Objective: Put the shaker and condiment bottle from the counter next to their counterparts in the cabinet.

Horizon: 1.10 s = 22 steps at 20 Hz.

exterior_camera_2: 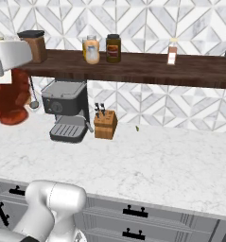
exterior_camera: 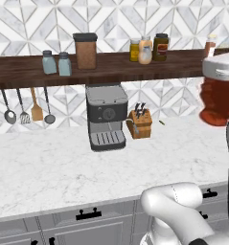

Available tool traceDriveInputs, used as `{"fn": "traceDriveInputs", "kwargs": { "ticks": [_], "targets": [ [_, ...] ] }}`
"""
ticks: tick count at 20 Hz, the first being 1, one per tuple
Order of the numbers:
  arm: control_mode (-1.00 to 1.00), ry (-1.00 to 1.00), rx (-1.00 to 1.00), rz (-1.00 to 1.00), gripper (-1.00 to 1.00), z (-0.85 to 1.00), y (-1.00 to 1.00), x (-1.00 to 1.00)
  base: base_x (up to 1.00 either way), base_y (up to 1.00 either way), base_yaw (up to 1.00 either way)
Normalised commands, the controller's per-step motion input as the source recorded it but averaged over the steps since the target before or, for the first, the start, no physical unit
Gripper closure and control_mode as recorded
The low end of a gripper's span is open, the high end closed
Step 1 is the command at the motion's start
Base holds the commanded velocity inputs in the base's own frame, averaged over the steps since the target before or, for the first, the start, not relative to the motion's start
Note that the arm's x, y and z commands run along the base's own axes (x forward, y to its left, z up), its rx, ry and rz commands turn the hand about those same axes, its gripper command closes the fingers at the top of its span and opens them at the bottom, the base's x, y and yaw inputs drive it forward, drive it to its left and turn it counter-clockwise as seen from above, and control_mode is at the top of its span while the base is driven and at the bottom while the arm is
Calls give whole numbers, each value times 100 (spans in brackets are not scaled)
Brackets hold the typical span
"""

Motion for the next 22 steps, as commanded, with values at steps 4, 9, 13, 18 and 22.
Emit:
{"fn": "traceDriveInputs", "kwargs": {
  "ticks": [4, 9, 13, 18, 22],
  "targets": [
    [-100, -25, 0, 7, 100, 40, 1, -27, 0, 0, 0],
    [-100, -13, 0, 12, 100, 23, 6, 0, 0, 0, 0],
    [-100, -1, 1, 17, 100, 7, 27, 7, 0, 0, 0],
    [-100, 0, 0, 15, 100, 24, 35, 7, 0, 0, 0],
    [-100, 0, 0, 4, 100, 50, 9, 10, 0, 0, 0]
  ]
}}
